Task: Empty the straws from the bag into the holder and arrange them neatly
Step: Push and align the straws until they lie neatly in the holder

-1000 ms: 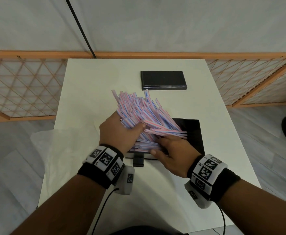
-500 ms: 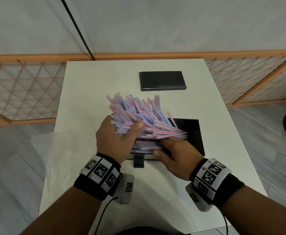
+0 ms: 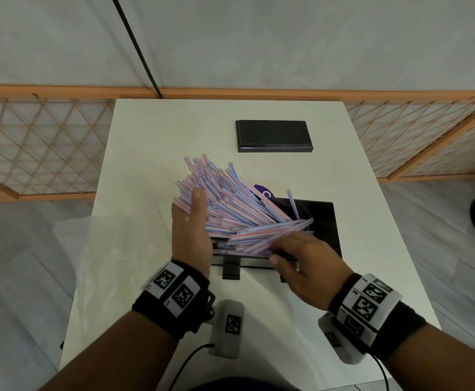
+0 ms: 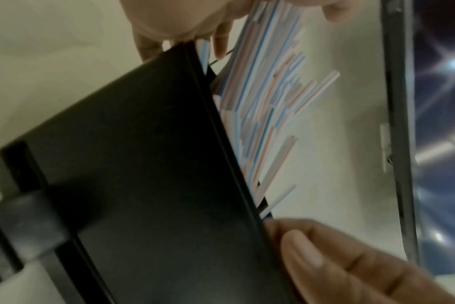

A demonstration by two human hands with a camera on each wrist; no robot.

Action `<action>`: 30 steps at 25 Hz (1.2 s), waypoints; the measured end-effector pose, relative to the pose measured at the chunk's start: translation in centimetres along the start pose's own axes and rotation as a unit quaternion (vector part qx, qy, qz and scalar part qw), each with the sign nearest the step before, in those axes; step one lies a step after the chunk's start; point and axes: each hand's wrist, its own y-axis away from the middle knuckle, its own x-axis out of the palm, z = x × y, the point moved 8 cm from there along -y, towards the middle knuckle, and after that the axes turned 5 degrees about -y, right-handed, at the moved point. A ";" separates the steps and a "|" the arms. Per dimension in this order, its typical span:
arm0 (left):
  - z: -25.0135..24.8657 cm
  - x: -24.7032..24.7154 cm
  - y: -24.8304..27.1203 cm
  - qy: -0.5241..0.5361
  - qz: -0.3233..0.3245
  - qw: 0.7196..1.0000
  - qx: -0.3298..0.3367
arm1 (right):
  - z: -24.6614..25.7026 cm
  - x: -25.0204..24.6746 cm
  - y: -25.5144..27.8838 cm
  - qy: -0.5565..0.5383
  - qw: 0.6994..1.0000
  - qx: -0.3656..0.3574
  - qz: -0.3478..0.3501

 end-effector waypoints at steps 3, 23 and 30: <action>0.1 -0.2 -0.9 0.001 -0.009 1.000 0.016 | 2.1 1.5 -0.3 -0.025 0.996 -0.065 0.054; 0.1 -0.6 -0.3 -0.008 -0.033 0.999 0.002 | 1.1 1.1 -4.0 0.094 0.992 0.075 0.049; -0.1 -0.5 0.1 0.028 -0.028 0.999 -0.004 | 0.3 -4.2 -2.8 0.014 0.992 0.125 -0.028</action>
